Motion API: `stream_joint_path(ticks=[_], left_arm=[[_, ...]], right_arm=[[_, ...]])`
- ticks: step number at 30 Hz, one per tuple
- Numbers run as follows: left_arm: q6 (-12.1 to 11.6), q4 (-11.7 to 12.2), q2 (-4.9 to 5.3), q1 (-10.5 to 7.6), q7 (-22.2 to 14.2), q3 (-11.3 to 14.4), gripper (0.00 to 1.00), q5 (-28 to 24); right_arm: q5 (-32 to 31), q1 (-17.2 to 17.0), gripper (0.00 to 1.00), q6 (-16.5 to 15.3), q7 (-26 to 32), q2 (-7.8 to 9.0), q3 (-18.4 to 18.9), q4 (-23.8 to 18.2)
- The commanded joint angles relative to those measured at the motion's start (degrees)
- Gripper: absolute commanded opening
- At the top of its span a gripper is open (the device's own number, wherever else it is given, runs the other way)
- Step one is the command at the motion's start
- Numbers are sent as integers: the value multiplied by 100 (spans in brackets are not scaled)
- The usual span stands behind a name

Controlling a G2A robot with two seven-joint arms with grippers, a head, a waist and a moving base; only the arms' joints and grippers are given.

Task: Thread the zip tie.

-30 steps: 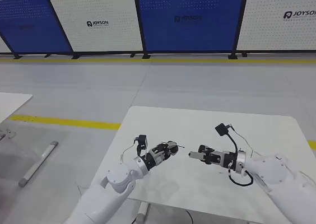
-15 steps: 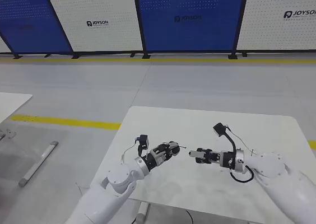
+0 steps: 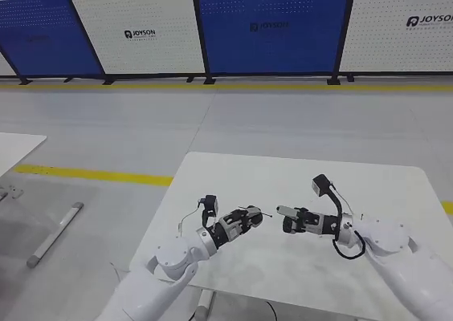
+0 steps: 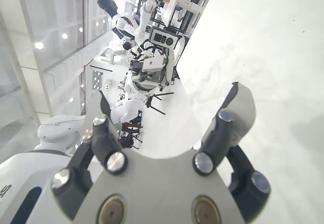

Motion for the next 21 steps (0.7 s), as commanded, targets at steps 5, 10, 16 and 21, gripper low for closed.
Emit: stream_joint_path(ticks=[5,10,16,21], left_arm=[[-21,-19,-13,1,62,82,0,132],[-74,-45,-11,47,81,57,0,197],[-91,-65,-5,82,-100,29,0,126],[-78,-51,-7,75,-192,30,0,90]], right_arm=[[-11,-104,100,173,-15,-22,83,-60],[-5,-99,16,186,15,-71,116,-8],[160,-82,0,275,218,-143,130,117],[227,-23,0,263,361,-226,77,246]])
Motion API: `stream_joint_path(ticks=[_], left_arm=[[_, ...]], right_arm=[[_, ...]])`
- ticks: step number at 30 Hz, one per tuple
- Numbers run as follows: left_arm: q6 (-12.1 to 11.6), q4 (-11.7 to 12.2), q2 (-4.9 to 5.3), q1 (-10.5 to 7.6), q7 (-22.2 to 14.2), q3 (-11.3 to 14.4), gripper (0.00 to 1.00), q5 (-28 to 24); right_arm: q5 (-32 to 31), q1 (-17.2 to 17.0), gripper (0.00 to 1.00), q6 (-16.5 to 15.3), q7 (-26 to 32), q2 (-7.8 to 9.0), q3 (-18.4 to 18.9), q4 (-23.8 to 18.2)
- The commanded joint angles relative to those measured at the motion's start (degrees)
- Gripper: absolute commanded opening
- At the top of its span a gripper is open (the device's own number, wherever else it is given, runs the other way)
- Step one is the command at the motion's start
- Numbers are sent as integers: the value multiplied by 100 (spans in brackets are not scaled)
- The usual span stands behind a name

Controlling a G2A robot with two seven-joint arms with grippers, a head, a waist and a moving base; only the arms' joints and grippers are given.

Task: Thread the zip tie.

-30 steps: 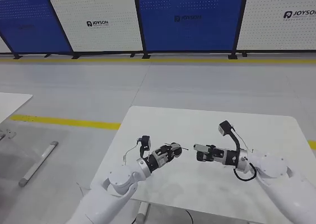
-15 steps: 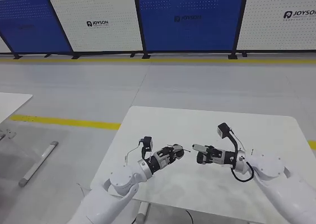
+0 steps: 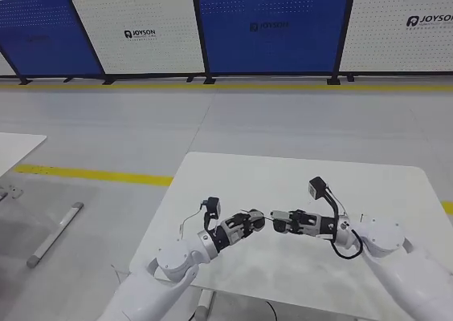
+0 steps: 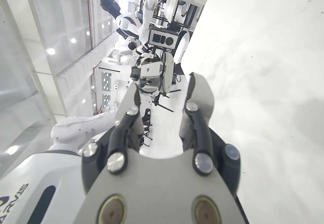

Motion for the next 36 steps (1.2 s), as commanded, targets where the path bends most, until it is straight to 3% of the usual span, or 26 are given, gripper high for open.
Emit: stream_joint_path(ticks=[1,13,15,19,31,36], left_arm=[[-1,7,-2,-3,-12,6,0,8],[63,51,-21,-48,110,32,0,40],[50,26,-27,-40,197,52,100,113],[43,-17,-34,-19,371,56,100,218],[22,1,-44,-40,363,85,100,173],[-252,346,-82,-237,-469,124,100,-632]], right_arm=[[9,31,0,0,41,-32,-15,44],[-11,55,0,-51,193,-136,60,200],[-27,44,0,-53,203,-145,88,216],[-62,20,0,-76,206,-153,166,237],[-204,-38,0,-96,337,-143,303,205],[-204,-38,0,-96,337,-143,303,205]])
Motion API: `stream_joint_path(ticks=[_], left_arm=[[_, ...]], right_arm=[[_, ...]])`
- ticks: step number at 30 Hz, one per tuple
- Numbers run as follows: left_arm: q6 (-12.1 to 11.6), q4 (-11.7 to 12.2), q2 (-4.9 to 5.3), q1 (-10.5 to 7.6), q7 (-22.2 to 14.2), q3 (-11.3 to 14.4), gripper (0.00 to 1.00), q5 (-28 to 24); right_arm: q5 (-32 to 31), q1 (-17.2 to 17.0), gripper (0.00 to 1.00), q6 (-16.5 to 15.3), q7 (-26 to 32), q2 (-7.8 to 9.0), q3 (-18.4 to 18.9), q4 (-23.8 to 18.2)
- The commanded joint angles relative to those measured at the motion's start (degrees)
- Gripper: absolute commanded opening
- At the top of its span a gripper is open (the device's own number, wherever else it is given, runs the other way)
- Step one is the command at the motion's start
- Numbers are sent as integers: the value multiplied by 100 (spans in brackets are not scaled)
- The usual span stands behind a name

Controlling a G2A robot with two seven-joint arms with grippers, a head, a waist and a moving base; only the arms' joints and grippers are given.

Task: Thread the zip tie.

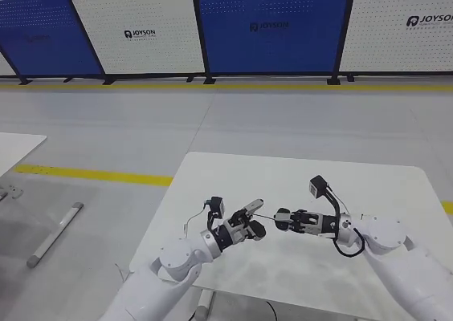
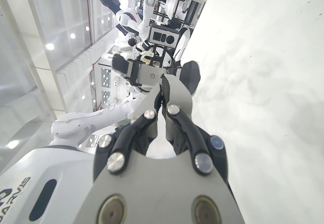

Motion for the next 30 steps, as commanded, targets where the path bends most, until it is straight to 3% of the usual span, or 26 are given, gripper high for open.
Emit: stream_joint_path(ticks=[1,3,9,16,27,30], left_arm=[[-53,193,-16,-109,-209,20,100,-212],[-80,305,-36,-179,-118,49,100,-252],[-80,305,-36,-179,-118,49,100,-252],[-205,331,-53,-180,73,117,100,-24],[-296,345,-51,-167,98,113,100,107],[-466,317,-57,-135,156,140,100,242]], right_arm=[[0,0,0,0,0,0,0,0],[0,0,0,0,0,0,0,0],[0,0,0,0,0,0,0,0],[41,-193,0,-240,93,9,127,-228],[27,-204,0,-132,150,9,189,-196],[27,-204,0,-132,150,9,189,-196]])
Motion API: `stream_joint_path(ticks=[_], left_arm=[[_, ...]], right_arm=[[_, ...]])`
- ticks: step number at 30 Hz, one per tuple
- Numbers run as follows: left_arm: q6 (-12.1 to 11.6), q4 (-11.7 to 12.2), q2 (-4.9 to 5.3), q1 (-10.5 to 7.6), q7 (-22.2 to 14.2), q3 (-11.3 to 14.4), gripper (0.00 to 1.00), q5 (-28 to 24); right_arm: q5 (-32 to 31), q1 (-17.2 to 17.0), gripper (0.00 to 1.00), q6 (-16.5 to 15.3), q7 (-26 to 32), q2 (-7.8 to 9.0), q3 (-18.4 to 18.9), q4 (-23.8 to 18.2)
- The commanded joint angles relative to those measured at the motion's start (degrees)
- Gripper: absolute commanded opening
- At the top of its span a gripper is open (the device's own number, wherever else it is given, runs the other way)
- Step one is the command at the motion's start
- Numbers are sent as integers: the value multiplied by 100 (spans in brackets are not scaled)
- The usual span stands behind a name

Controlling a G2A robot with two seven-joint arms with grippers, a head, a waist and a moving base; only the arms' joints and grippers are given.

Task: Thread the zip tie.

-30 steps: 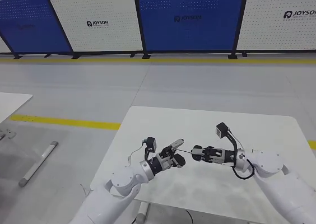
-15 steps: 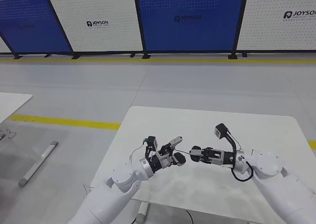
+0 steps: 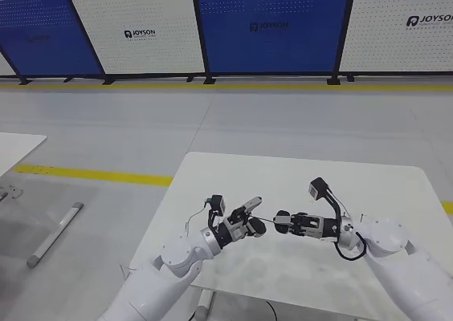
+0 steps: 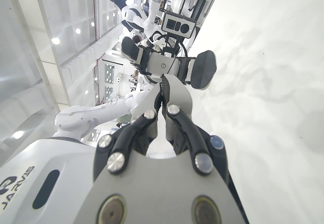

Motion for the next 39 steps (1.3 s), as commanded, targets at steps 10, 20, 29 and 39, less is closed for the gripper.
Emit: stream_joint_path(ticks=[10,20,29,39], left_arm=[[-162,-22,-17,58,121,-25,5,36],[-187,45,-19,66,114,-34,0,219],[-425,-65,2,256,83,-90,0,438],[-620,-152,24,372,-71,-124,100,639]], right_arm=[[0,0,0,0,0,0,0,0],[0,0,0,0,0,0,0,0],[0,0,0,0,0,0,0,0],[0,0,0,0,0,0,0,0]])
